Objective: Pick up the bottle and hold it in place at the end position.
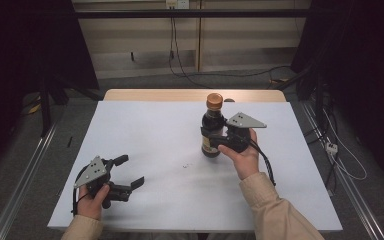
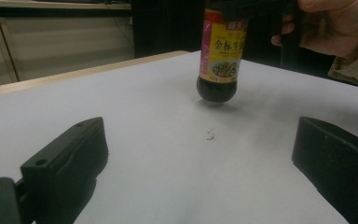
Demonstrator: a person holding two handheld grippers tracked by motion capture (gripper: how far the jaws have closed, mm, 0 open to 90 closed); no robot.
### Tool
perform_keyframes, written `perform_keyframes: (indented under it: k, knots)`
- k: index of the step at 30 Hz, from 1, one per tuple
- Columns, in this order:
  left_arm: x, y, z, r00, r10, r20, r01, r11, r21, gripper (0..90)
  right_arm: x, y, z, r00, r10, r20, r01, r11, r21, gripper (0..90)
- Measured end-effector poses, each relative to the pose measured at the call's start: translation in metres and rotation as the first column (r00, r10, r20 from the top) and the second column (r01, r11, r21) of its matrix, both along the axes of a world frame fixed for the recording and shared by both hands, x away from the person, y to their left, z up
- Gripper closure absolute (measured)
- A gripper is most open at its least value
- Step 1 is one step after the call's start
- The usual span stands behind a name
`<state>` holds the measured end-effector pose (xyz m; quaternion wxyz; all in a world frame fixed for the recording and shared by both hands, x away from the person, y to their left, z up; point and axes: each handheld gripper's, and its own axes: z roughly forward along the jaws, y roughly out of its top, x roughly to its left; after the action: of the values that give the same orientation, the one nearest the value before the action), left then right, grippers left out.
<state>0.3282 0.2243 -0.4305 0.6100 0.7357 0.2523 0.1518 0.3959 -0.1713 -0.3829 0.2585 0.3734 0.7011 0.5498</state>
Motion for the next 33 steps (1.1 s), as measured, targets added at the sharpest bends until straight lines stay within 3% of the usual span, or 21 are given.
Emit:
perform_keyframes:
  k: [33]
  knots:
    - [0.001, 0.0, -0.001, 1.0, -0.007, -0.005, 0.007, 1.0, -0.005, 3.1, 0.038, 0.035, -0.006, 0.9985, 0.055, -0.003, -0.055, 0.998, -0.01, 27.8]
